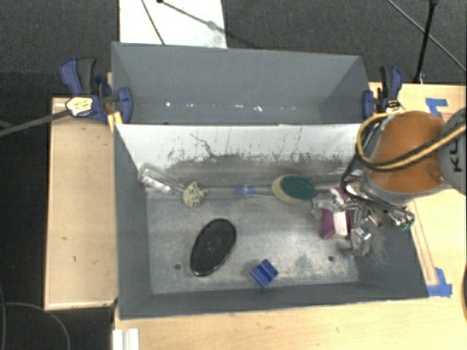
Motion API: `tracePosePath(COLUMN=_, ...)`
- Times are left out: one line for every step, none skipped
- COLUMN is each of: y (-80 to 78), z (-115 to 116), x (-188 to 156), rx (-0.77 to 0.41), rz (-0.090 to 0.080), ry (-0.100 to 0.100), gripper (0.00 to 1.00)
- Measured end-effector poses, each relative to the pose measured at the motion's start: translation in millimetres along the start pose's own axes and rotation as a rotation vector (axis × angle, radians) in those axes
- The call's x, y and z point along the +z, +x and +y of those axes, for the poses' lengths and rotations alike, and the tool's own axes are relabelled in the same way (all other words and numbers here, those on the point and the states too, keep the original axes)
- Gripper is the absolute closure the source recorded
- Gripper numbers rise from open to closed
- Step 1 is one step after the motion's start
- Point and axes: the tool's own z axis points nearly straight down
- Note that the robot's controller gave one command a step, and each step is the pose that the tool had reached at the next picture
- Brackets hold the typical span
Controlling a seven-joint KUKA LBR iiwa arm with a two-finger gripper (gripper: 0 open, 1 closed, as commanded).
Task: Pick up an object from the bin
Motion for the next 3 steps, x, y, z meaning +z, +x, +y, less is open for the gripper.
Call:
tracePosePath(y=-32.8, z=-23.3, x=-0.8, rx=-0.264, rz=-0.001, ry=-0.006, gripper=0.0)
tracePosePath(y=-15.0, z=55.0, x=-42.4, rx=-0.279, rz=-0.003, ry=-0.002, gripper=0.0)
tracePosePath(y=-25.6, z=-32.8, x=-25.1, rx=-0.349, rz=-0.004, ry=0.0, gripper=0.0)
